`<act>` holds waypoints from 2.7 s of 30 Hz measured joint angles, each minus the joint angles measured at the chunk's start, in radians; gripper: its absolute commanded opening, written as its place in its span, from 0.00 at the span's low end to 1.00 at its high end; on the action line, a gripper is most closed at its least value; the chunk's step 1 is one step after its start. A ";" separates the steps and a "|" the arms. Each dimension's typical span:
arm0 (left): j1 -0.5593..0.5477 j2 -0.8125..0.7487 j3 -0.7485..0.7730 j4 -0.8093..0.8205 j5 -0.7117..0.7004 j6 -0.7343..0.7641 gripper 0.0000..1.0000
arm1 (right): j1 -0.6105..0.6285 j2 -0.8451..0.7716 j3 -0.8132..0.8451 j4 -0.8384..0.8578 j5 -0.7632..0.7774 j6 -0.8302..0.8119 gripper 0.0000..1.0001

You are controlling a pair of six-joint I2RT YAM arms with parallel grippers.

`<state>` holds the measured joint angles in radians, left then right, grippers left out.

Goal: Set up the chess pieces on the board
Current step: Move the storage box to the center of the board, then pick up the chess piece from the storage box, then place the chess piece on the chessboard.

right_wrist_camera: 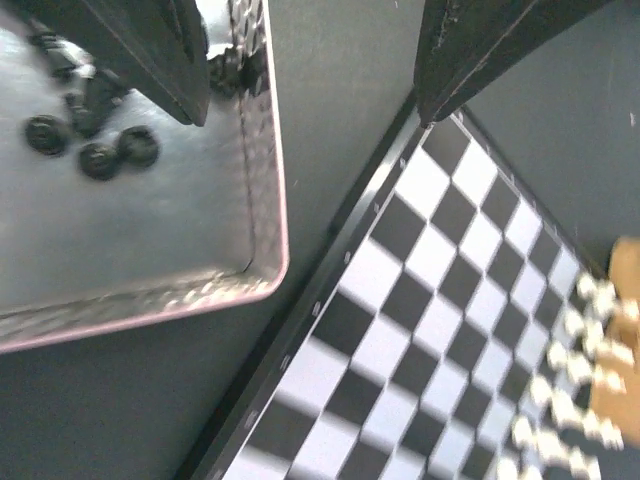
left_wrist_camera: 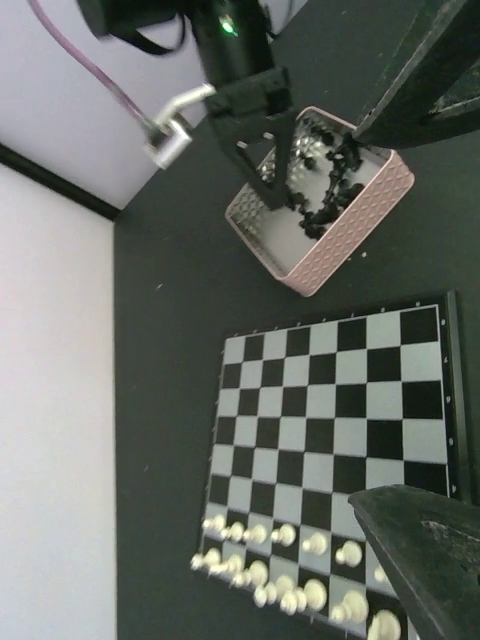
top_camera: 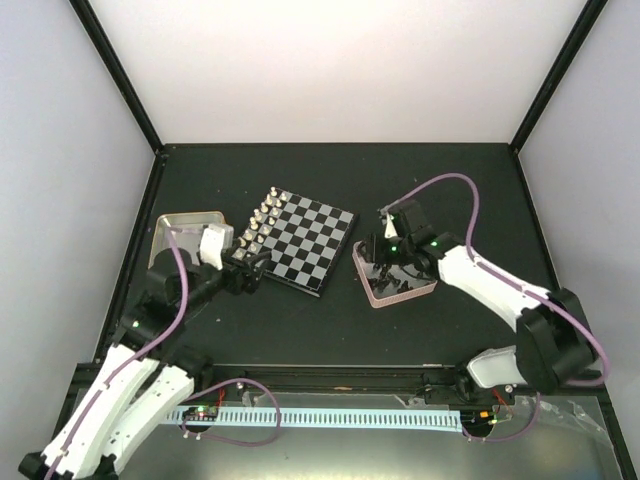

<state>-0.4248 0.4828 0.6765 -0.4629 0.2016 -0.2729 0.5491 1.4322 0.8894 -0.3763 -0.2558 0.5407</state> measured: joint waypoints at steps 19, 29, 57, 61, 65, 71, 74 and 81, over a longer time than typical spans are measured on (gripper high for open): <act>-0.002 0.278 0.071 -0.008 0.040 -0.056 0.86 | 0.032 0.149 0.061 -0.150 0.274 -0.016 0.25; -0.002 0.170 0.052 -0.017 -0.042 -0.043 0.89 | 0.053 0.239 0.118 -0.163 0.327 -0.008 0.21; -0.002 0.057 0.042 -0.109 -0.147 -0.009 0.91 | 0.062 0.232 0.395 -0.254 0.380 -0.001 0.05; -0.002 -0.002 0.027 -0.143 -0.176 -0.007 0.92 | 0.062 0.354 0.516 -0.236 0.388 -0.006 0.05; -0.002 -0.067 -0.010 -0.153 -0.194 -0.008 0.93 | 0.062 0.497 0.620 -0.235 0.399 -0.012 0.06; -0.002 -0.097 -0.019 -0.159 -0.203 -0.008 0.93 | 0.063 0.652 0.754 -0.246 0.423 -0.018 0.06; -0.002 -0.097 -0.020 -0.159 -0.202 -0.008 0.93 | 0.063 0.689 0.791 -0.253 0.435 -0.018 0.07; -0.002 -0.097 -0.021 -0.159 -0.202 -0.008 0.93 | 0.063 0.772 0.863 -0.266 0.465 -0.018 0.07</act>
<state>-0.4267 0.3862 0.6552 -0.6224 -0.0002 -0.2806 0.6117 2.2047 1.7527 -0.6418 0.2096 0.5228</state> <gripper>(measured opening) 0.933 0.078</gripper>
